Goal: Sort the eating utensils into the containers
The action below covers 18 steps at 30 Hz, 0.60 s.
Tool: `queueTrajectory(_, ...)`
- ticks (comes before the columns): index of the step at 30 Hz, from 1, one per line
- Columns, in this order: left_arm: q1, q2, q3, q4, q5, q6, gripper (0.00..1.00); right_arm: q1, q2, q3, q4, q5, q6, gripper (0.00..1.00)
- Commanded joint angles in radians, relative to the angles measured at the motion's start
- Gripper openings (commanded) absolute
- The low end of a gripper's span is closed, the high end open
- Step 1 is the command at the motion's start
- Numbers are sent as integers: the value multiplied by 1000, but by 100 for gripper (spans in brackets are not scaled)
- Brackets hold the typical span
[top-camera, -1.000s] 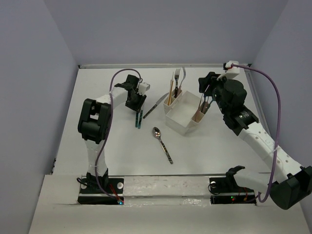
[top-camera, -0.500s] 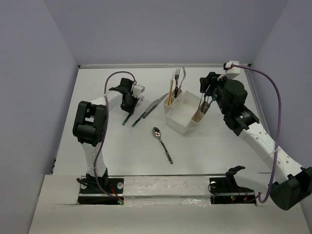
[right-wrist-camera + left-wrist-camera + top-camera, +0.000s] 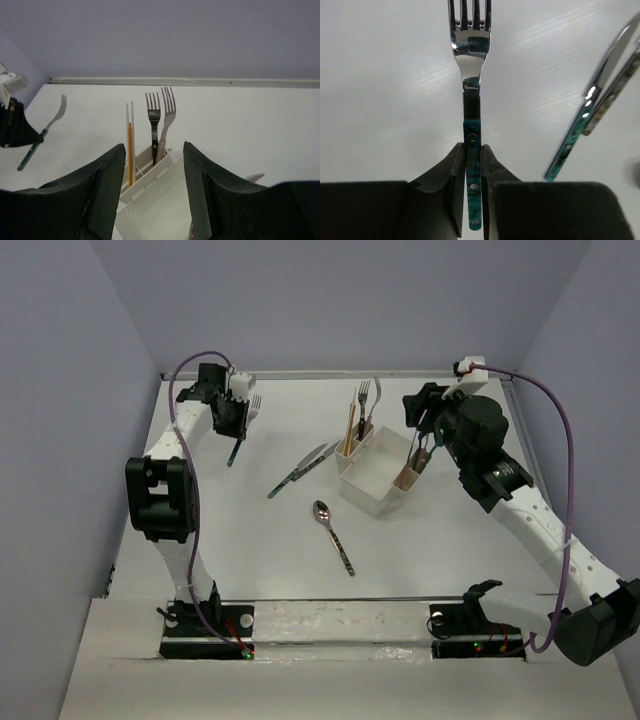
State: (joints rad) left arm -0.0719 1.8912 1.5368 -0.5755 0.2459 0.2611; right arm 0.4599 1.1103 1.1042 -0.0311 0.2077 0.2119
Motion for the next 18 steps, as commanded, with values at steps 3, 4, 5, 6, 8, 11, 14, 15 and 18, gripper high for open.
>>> queueTrajectory(3, -113, -260, 353, -4, 151, -25, 0, 31, 106, 248, -24, -269, 110, 57)
queueTrajectory(4, -136, -273, 371, 0, 150, -20, 0, 49, 126, 279, -24, -283, 118, 58)
queueTrajectory(5, -161, -280, 387, 0, 148, -19, 0, 72, 149, 313, -23, -284, 122, 58)
queueTrajectory(6, -205, -287, 423, -4, 151, -14, 0, 119, 173, 377, -20, -283, 113, 60)
queueTrajectory(8, -247, -287, 456, -10, 154, -13, 0, 154, 235, 426, 0, -324, 135, 61)
queueTrajectory(11, -301, -285, 497, -9, 159, -17, 0, 190, 286, 470, 104, -370, 199, 62)
queueTrajectory(14, -328, -288, 520, -7, 165, -17, 0, 204, 347, 494, 157, -383, 251, 63)
queueTrajectory(15, -345, -293, 526, -6, 165, -13, 0, 204, 370, 508, 175, -386, 283, 63)
queueTrajectory(18, -374, -300, 529, -7, 162, 4, 0, 204, 370, 470, 264, -349, 360, 63)
